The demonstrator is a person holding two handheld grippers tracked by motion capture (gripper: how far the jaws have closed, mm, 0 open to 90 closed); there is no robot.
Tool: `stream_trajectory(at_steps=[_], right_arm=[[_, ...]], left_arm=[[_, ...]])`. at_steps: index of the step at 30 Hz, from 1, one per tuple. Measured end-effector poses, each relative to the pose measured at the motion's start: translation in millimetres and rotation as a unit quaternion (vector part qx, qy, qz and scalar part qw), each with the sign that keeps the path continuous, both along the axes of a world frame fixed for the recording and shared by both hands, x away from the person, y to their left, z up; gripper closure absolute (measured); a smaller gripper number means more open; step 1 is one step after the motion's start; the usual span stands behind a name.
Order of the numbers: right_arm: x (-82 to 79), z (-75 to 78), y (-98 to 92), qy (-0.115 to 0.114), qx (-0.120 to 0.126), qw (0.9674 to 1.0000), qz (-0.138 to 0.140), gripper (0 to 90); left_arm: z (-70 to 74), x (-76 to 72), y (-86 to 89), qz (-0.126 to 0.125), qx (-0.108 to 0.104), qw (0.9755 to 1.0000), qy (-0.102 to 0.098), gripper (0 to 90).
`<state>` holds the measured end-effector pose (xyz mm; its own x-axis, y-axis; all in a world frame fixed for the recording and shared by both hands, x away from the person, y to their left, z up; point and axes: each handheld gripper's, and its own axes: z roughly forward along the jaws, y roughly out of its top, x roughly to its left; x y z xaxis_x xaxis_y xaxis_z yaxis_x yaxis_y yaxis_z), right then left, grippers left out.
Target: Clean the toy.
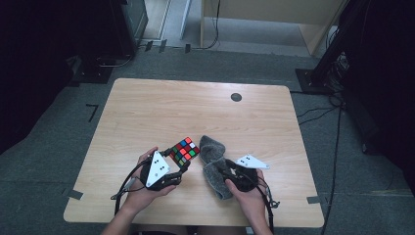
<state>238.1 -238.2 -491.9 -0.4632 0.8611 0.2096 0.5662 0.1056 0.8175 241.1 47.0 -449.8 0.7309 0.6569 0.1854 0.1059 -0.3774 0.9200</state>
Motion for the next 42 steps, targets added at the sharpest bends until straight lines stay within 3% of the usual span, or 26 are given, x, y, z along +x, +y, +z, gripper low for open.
stream_trajectory(at_steps=[1, 3, 6, 7, 8, 11, 14, 16, 18, 20, 22, 23, 26, 29, 32, 33, 34, 35, 37, 39, 41, 42], right_arm=[[0.0, 0.0, 0.0, 0.000, 0.000, 1.0000, 0.000, 66.0], [-0.4, 0.5, -8.3, 0.000, -0.004, 1.0000, -0.005, 79.7], [-1.2, 6.5, -17.8, -0.007, -0.001, 0.9997, -0.022, 82.4], [-2.6, 11.4, -27.4, -0.020, -0.013, 0.9986, -0.046, 82.4], [-2.6, 11.4, -27.4, -0.020, -0.013, 0.9986, -0.046, 82.4], [-3.7, 14.6, -37.1, -0.023, -0.017, 0.9976, -0.062, 77.2], [-6.0, 17.5, -37.5, -0.048, -0.031, 0.9943, -0.090, 64.6], [-6.1, 19.7, -35.1, -0.073, -0.032, 0.9928, -0.089, 61.2], [-4.3, 21.6, -34.8, -0.086, -0.015, 0.9935, -0.072, 60.2], [0.6, 18.4, -36.3, -0.072, 0.004, 0.9962, -0.048, 60.0], [5.3, 9.5, -35.4, -0.037, -0.024, 0.9979, -0.047, 62.5], [5.7, 2.2, -33.5, -0.018, -0.034, 0.9982, -0.047, 69.3], [4.8, 2.5, -31.0, -0.004, -0.034, 0.9985, -0.043, 73.7], [1.9, 7.0, -28.5, 0.012, -0.018, 0.9988, -0.044, 73.9], [0.4, 9.6, -25.6, 0.029, 0.023, 0.9993, -0.008, 65.5], [-1.3, 17.5, -24.0, 0.009, 0.042, 0.9990, 0.014, 53.9], [-1.3, 17.5, -24.0, 0.009, 0.042, 0.9990, 0.014, 53.9], [-1.7, 22.6, -22.6, -0.011, 0.040, 0.9989, 0.021, 47.2], [-1.0, 28.7, -20.4, -0.034, 0.024, 0.9988, 0.026, 46.5], [0.7, 25.1, -19.1, -0.029, 0.001, 0.9992, 0.026, 51.2], [2.0, 16.1, -18.7, -0.017, -0.032, 0.9993, 0.009, 52.6], [2.6, 12.1, -19.9, -0.011, -0.035, 0.9993, 0.006, 52.7]], left_arm=[[-0.4, 0.7, -0.4, -0.001, -0.002, 1.0000, 0.004, 34.2], [-1.3, 1.7, -0.9, -0.003, -0.002, 1.0000, 0.009, 34.2], [-2.0, 3.3, -0.5, -0.005, -0.005, 0.9998, 0.017, 34.2], [-1.9, 3.9, -0.2, -0.005, -0.007, 0.9998, 0.020, 34.2], [-1.7, 4.3, 0.2, -0.006, -0.008, 0.9997, 0.022, 34.2], [-1.8, 5.0, 1.5, -0.010, -0.011, 0.9996, 0.025, 34.1], [-2.3, 5.1, 2.0, -0.011, -0.011, 0.9995, 0.026, 34.1], [-2.6, 5.1, 2.5, -0.013, -0.012, 0.9995, 0.027, 34.2], [-3.1, 5.1, 3.2, -0.016, -0.012, 0.9994, 0.029, 34.1], [-3.1, 5.1, 3.6, -0.015, -0.010, 0.9994, 0.029, 34.1], [-2.8, 4.6, 3.6, -0.016, -0.011, 0.9994, 0.030, 34.2], [-2.5, 4.3, 3.6, -0.017, -0.011, 0.9994, 0.029, 34.1], [-1.7, 4.0, 3.9, -0.019, -0.013, 0.9993, 0.029, 34.1], [-2.3, 4.3, 3.7, -0.019, -0.012, 0.9993, 0.031, 34.1], [-1.0, 4.3, 5.1, -0.019, -0.013, 0.9993, 0.030, 34.1], [-0.3, 4.1, 5.8, -0.020, -0.016, 0.9992, 0.030, 34.1], [0.4, 4.0, 6.7, -0.020, -0.017, 0.9992, 0.030, 34.1], [0.7, 4.3, 7.4, -0.020, -0.017, 0.9992, 0.030, 34.1], [0.4, 5.0, 8.1, -0.019, -0.017, 0.9992, 0.031, 34.1], [-0.6, 5.5, 8.0, -0.019, -0.015, 0.9992, 0.033, 34.1], [-0.6, 5.5, 7.8, -0.020, -0.015, 0.9992, 0.032, 34.1], [-0.3, 5.3, 7.8, -0.021, -0.015, 0.9992, 0.032, 34.1]])
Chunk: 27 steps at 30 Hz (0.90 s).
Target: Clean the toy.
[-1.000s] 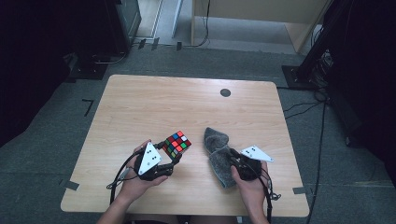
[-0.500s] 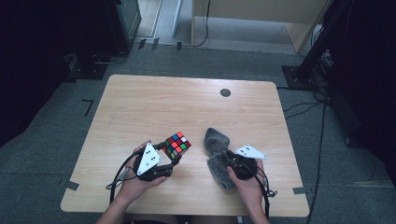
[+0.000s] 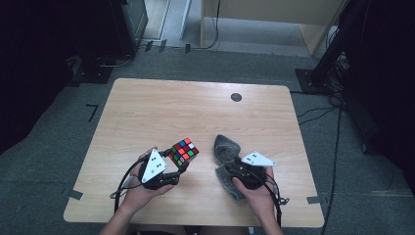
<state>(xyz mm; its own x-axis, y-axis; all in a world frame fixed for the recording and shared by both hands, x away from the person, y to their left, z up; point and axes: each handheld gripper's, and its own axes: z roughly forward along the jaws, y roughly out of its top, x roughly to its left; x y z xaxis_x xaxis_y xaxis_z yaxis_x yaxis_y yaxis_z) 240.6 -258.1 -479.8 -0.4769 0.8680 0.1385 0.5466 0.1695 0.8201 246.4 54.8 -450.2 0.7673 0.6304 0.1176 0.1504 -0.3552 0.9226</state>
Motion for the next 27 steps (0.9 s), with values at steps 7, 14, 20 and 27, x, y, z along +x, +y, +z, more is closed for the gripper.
stream_trajectory(at_steps=[7, 14, 20, 27], right_arm=[[2.8, 7.4, -28.9, 0.022, -0.043, 0.9987, 0.018, 49.0], [1.8, -11.1, -40.1, 0.065, -0.003, 0.9966, 0.049, 70.4], [0.1, -17.5, -15.6, 0.084, 0.038, 0.9958, -0.003, 74.2], [-3.4, 5.0, 0.8, -0.006, 0.070, 0.9965, 0.045, 43.8]], left_arm=[[0.6, 0.2, 1.6, 0.000, -0.004, 1.0000, -0.001, 34.1], [0.8, -0.4, -0.1, -0.002, -0.003, 1.0000, -0.002, 34.1], [0.7, -0.3, 0.3, -0.002, -0.002, 1.0000, -0.002, 34.1], [1.3, 1.7, 6.1, 0.001, -0.007, 1.0000, 0.001, 34.1]])
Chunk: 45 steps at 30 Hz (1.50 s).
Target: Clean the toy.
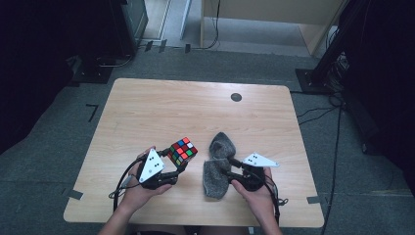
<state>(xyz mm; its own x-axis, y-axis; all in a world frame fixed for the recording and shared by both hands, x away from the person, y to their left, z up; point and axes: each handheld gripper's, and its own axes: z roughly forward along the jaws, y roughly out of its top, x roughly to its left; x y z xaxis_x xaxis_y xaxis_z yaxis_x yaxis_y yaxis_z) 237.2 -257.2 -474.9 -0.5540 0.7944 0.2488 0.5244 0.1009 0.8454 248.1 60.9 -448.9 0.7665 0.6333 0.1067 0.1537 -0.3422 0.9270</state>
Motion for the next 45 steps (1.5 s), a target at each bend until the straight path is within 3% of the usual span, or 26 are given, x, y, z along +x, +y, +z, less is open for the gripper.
stream_trajectory(at_steps=[2, 3, 4, 5, 7, 10, 11, 12, 15, 19, 21, 23, 24, 26, 27, 28, 31, 33, 37, 41, 44, 45], right_arm=[[3.8, 8.9, -0.4, -0.052, -0.031, 0.9980, 0.018, 37.3], [6.8, 11.0, 0.7, -0.078, -0.050, 0.9953, 0.028, 36.0], [15.5, 10.9, 5.3, -0.119, -0.080, 0.9884, 0.052, 31.8], [15.5, 10.9, 5.3, -0.119, -0.080, 0.9884, 0.052, 31.8], [27.1, 6.0, 10.5, -0.129, -0.098, 0.9843, 0.070, 32.0], [41.8, -4.8, 15.5, -0.104, -0.104, 0.9843, 0.098, 30.0], [47.1, -14.0, 17.6, -0.080, -0.117, 0.9835, 0.113, 26.9], [47.1, -14.0, 17.6, -0.080, -0.117, 0.9835, 0.113, 26.9], [49.4, -26.9, 18.4, -0.049, -0.173, 0.9759, 0.123, 24.0], [45.4, -31.5, 15.2, -0.014, -0.174, 0.9777, 0.117, 23.9], [43.9, -34.9, 14.7, -0.005, -0.185, 0.9762, 0.113, 24.0], [42.2, -40.4, 12.6, 0.003, -0.185, 0.9772, 0.105, 25.3], [41.4, -41.3, 10.4, 0.006, -0.177, 0.9793, 0.098, 27.8], [38.7, -42.4, 5.5, 0.005, -0.169, 0.9822, 0.082, 35.7], [34.0, -44.1, 0.9, -0.001, -0.162, 0.9844, 0.068, 44.9], [34.0, -44.1, 0.9, -0.001, -0.162, 0.9844, 0.068, 44.9], [26.5, -42.6, -3.5, 0.000, -0.160, 0.9863, 0.040, 58.8], [20.0, -35.4, -2.5, 0.008, -0.173, 0.9845, 0.023, 66.5], [12.7, -24.4, -0.2, 0.006, -0.162, 0.9867, 0.009, 68.7], [-0.1, 8.4, 1.8, -0.021, -0.099, 0.9947, -0.017, 69.0], [-12.9, 37.5, 3.3, -0.055, -0.042, 0.9972, -0.030, 68.7], [-21.5, 52.7, 6.2, -0.070, -0.001, 0.9970, -0.032, 68.2]], left_arm=[[-0.2, 1.7, 1.9, 0.001, -0.003, 1.0000, 0.003, 34.1], [0.1, 2.2, 2.6, 0.001, -0.007, 1.0000, 0.006, 34.1], [0.5, 2.4, 2.9, 0.000, -0.013, 0.9999, 0.009, 34.1], [1.2, 2.1, 2.9, -0.002, -0.015, 0.9998, 0.010, 34.1], [2.5, 0.6, 1.3, -0.005, -0.013, 0.9999, 0.006, 34.1], [1.4, -1.1, -1.4, -0.014, -0.009, 0.9998, 0.005, 34.1], [0.6, -1.1, -2.2, -0.015, -0.006, 0.9999, 0.005, 34.1], [-0.2, -0.9, -2.6, -0.016, -0.004, 0.9998, 0.006, 34.1], [-1.5, -0.2, -3.2, -0.018, -0.003, 0.9998, 0.009, 34.1], [-2.1, -0.2, -3.5, -0.020, -0.002, 0.9997, 0.011, 34.1], [-2.6, -0.4, -4.3, -0.021, -0.001, 0.9997, 0.012, 34.1], [-2.9, -0.5, -4.8, -0.023, 0.001, 0.9997, 0.013, 34.1], [-3.2, -0.7, -4.9, -0.023, 0.001, 0.9996, 0.013, 34.1], [-3.7, -0.8, -4.8, -0.024, 0.000, 0.9996, 0.015, 34.1], [-4.0, -0.7, -4.7, -0.024, -0.001, 0.9996, 0.017, 34.1], [-4.3, -0.5, -4.7, -0.024, -0.002, 0.9996, 0.017, 34.1], [-5.3, 0.1, -5.7, -0.022, 0.000, 0.9996, 0.019, 34.1], [-6.2, -0.1, -6.8, -0.021, 0.002, 0.9996, 0.020, 34.1], [-8.1, -1.3, -9.9, -0.024, 0.010, 0.9995, 0.020, 34.1], [-10.5, -1.3, -12.0, -0.025, 0.018, 0.9993, 0.023, 34.1], [-11.8, -3.4, -15.9, -0.033, 0.023, 0.9989, 0.025, 34.1], [-12.3, -4.9, -18.6, -0.037, 0.028, 0.9987, 0.023, 34.1]])
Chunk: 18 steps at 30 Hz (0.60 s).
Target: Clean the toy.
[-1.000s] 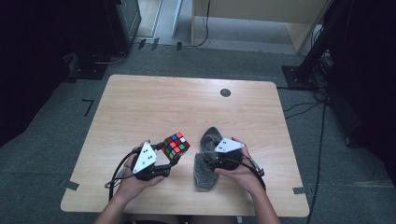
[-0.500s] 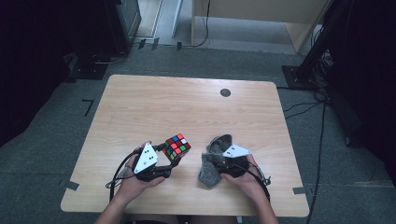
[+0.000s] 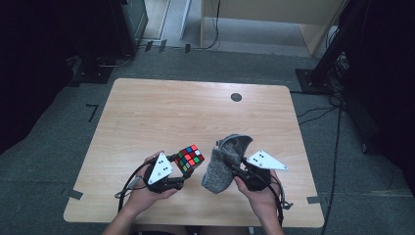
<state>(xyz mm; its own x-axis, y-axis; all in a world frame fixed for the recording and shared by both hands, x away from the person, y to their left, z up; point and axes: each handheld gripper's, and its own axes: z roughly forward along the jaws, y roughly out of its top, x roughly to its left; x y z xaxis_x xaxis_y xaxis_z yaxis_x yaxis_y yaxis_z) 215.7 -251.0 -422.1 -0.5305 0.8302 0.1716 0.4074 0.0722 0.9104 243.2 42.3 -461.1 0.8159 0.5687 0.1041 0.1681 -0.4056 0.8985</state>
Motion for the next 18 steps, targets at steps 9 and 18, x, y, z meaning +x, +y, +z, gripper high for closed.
stream_trajectory(at_steps=[9, 18], right_arm=[[-14.4, 13.3, 32.0, 0.012, 0.071, 0.9946, 0.074, 66.3], [-3.0, -3.5, 13.9, 0.031, 0.056, 0.9979, 0.006, 66.0]], left_arm=[[3.7, -19.2, -19.0, -0.064, 0.013, 0.9974, -0.031, 34.2], [7.7, -17.1, -13.5, -0.079, 0.007, 0.9961, -0.038, 34.3]])
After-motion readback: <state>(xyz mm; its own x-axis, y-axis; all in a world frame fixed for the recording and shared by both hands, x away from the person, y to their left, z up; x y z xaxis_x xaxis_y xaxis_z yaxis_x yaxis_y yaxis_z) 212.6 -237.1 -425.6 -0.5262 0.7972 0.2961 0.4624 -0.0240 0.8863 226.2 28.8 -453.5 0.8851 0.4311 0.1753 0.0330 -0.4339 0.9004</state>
